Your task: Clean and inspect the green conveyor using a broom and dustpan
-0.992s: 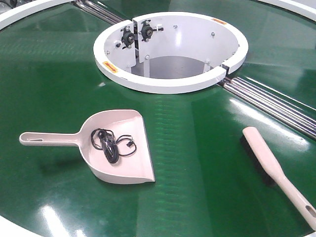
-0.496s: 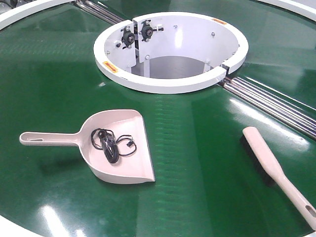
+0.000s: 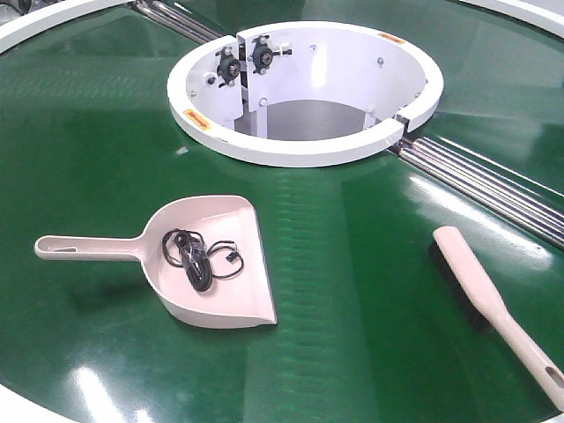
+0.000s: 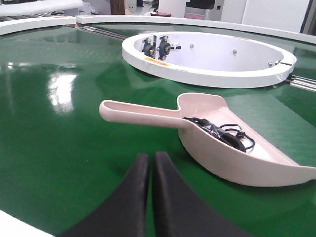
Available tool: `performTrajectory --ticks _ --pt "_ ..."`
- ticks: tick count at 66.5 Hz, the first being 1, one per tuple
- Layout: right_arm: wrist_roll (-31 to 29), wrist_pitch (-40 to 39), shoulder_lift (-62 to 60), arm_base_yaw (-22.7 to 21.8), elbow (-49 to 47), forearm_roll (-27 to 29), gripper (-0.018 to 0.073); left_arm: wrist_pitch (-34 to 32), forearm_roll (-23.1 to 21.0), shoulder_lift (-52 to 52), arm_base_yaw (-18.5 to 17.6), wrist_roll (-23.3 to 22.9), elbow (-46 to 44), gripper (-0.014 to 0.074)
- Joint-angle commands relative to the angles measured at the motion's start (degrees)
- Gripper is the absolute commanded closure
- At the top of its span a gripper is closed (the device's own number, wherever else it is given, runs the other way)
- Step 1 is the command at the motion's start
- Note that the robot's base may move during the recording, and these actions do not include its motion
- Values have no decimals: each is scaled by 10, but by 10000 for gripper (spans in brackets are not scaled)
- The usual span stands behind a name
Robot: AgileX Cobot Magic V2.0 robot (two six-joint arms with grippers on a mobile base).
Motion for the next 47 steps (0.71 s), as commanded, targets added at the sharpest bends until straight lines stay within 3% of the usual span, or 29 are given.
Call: performTrajectory --ticks 1,10,17,37,47 --pt "0 -42 11 -1 -15 1 569 -49 -1 -8 -1 -6 18 604" --pt "0 -44 11 -1 -11 -2 569 -49 -1 -8 -1 -6 18 604" --pt "10 -66 11 -1 13 -41 569 -49 -1 -8 -1 -6 18 604" --pt "92 -291 -10 -1 154 -76 569 -49 -1 -8 -1 -6 18 603" --pt "100 -280 -9 -1 153 -76 569 -49 -1 -8 -1 -6 18 603"
